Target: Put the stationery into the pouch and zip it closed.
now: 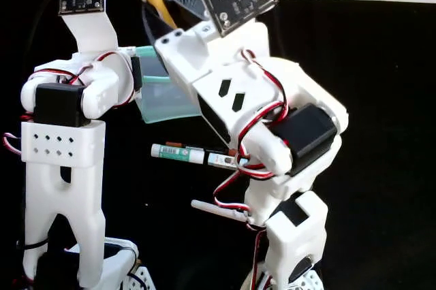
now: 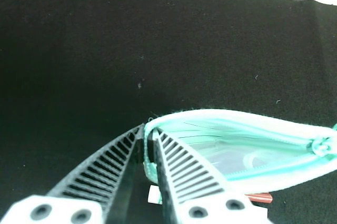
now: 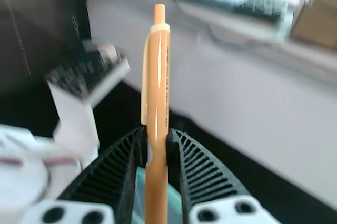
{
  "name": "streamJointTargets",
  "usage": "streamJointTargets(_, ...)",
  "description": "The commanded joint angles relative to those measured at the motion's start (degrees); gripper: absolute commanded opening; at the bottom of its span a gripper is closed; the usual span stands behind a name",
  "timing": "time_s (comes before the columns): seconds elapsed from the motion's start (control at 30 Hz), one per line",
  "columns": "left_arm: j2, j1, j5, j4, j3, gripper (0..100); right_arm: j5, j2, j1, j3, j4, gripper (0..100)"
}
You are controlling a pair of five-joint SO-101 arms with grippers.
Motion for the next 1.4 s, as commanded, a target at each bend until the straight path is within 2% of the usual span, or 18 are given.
streamJointTargets(0.0, 0.6, -0.4, 0.5, 0.2, 0.7, 1, 0.4, -2.7, 2.4, -5.3, 4.7, 0.5)
streamJointTargets(0.13, 0.6, -0.5, 0.5, 0.3, 0.7, 1, -2.4, -5.9, 4.8, -2.9, 4.6, 0.5)
streamJointTargets(0.37, 0.6, -0.4, 0.5, 0.3, 0.8, 1, -2.7, -27.6, 4.8, 33.5, 4.2, 0.5)
streamJointTargets(0.5, 0.6, -0.4, 0.5, 0.2, 0.8, 1, -3.0, -37.5, 4.9, 46.4, 2.1, 0.5)
streamJointTargets(0.67, 0.6, -0.4, 0.5, 0.3, 0.8, 1, -4.7, -41.9, 4.5, 56.8, 1.7, 0.5)
streamJointTargets(0.87, 0.6, -0.4, 0.5, 0.3, 0.8, 1, -4.6, -47.3, 4.5, 64.7, -9.9, 0.5)
streamJointTargets(1.0, 0.6, -0.4, 0.4, 0.3, 0.8, 1, -4.7, -51.3, 4.5, 79.2, -15.8, 0.5)
streamJointTargets(1.17, 0.6, -0.4, 0.4, -0.1, 0.7, 1, -4.3, -58.6, 4.5, 96.0, -29.5, 0.5)
streamJointTargets(1.37, 0.6, -0.4, -1.3, -0.2, 0.7, 1, -1.3, -57.5, 4.5, 99.6, -40.7, 0.5)
